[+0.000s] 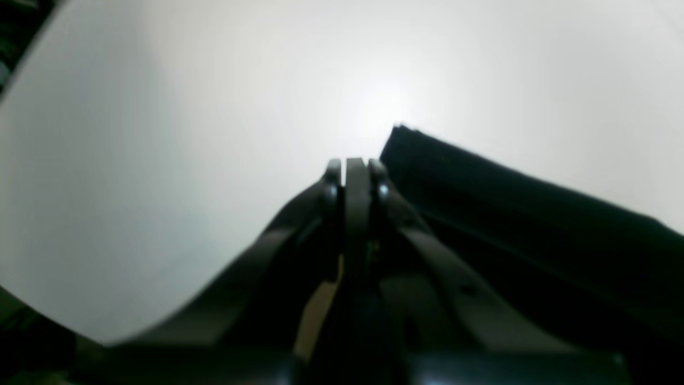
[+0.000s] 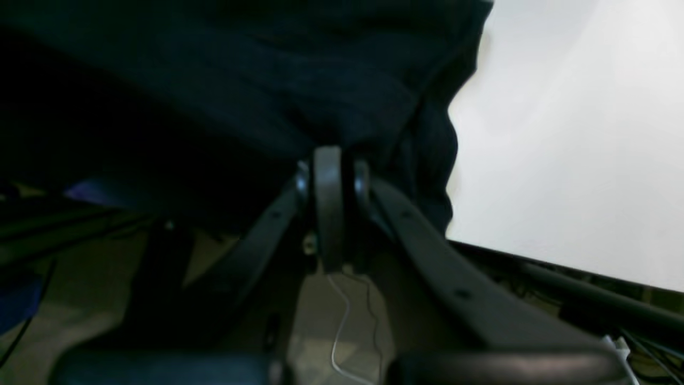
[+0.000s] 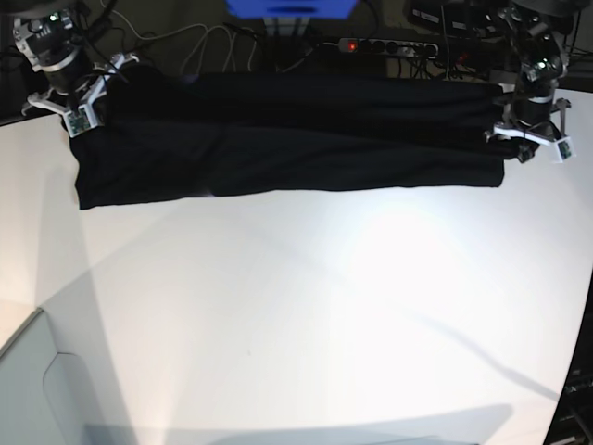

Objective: Fold the T-shirt properly
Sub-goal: 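Pull the strip ends apart with both grippers to straighten it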

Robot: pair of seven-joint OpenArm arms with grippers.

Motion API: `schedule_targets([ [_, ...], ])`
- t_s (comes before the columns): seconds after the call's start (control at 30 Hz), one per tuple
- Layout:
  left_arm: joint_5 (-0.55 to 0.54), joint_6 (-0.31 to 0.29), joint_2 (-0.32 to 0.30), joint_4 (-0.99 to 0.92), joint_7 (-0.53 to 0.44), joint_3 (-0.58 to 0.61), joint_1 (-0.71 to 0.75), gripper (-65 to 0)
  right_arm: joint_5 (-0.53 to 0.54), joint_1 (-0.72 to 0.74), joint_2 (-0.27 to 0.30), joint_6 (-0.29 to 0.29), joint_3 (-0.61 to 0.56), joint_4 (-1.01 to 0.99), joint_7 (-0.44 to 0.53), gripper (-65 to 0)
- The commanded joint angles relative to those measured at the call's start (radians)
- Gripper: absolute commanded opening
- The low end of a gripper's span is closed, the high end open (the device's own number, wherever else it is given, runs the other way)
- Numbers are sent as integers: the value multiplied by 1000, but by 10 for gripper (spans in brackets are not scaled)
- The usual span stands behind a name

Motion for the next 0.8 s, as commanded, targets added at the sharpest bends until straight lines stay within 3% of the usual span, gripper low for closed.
schedule_targets([
  [0.0,-3,6,-13,5,-26,-5,2,-650,2,-10,11,27,4,14,14,-648],
  [0.5,-3,6,24,-50,-19,-3,4,-650,1,52,21,27,3,-120,12,-636],
  [0.73,-3,6,42,-50,-17,-3,4,-650,-2,79,54,27,6,-172,12,-416],
  [0.77,-3,6,42,-50,-17,-3,4,-625,-7,78,63,27,4,-173,12,-391],
])
